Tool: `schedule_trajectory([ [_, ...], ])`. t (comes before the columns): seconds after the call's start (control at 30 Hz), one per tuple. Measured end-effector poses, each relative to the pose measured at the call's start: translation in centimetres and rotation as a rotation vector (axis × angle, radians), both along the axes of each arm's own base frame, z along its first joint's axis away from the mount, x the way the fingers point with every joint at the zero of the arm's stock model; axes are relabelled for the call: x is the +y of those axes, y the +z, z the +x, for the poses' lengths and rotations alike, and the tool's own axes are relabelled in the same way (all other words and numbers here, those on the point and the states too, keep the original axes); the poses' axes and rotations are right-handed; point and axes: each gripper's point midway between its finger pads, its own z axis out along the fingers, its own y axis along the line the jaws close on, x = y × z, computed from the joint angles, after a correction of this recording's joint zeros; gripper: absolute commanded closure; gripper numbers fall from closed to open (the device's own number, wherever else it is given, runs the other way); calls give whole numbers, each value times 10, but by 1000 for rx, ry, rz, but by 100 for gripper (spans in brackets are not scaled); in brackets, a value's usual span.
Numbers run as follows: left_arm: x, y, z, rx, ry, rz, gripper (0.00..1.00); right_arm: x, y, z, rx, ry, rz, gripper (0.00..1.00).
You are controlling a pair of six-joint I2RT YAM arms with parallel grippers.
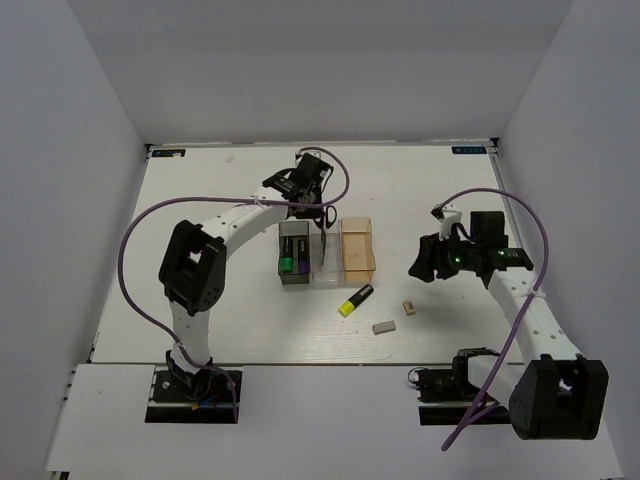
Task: Sort the stationery into containers
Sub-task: Place the stationery into the container, then grab a piece of stationery with the right arm
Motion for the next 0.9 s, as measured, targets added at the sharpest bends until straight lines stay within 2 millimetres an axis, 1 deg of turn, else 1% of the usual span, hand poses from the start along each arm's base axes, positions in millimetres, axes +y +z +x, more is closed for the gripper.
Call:
schedule_trajectory([
  [0.03,0,-3,-1,2,-1,1,57,0,-3,-1,12,8,-5,43],
  [0.1,2,-12,-6,18,-2,11,51,1,-10,-4,36,24,-16,47],
  [0.13,4,-16,-8,28,-2,17,42,1,-14,-6,55,30,-26,47],
  [0.23,5,-20,-12,41,-8,30,33,1,-27,-14,104,62,-72,48],
  [0.27,5,-18,-13,41,-9,30,32,1,-32,-17,120,78,-91,48],
  [0.33,4,-14,-14,39,-17,35,33,0,-41,-23,152,104,-131,48],
  [0.37,2,-10,-15,30,-24,35,37,0,-44,-25,164,115,-148,48],
  [0.43,0,3,-20,5,-46,43,50,0,-52,-30,190,135,-182,50],
  [0.47,-3,14,-26,-20,-69,47,60,0,-55,-33,203,145,-205,50],
  [0.5,-6,25,-34,-46,-94,46,63,0,-59,-35,214,152,-224,50],
  [0.57,-11,44,-61,-99,-151,37,63,-1,-66,-37,235,160,-266,50],
  [0.63,-13,57,-97,-141,-220,23,58,-1,-74,-40,268,169,-305,50],
  [0.67,-14,59,-113,-159,-250,11,50,-2,-78,-42,283,170,-321,48],
  [0.7,-12,59,-131,-167,-282,8,46,-3,-81,-43,297,169,-334,48],
  [0.73,-9,55,-144,-169,-302,9,42,-4,-83,-44,304,164,-346,48],
  [0.77,-3,50,-152,-171,-303,12,36,-4,-83,-44,305,160,-352,46],
  [0.8,4,43,-159,-165,-308,26,34,-4,-83,-44,306,154,-356,44],
  [0.9,26,19,-173,-143,-295,66,33,-5,-85,-44,320,134,-364,43],
])
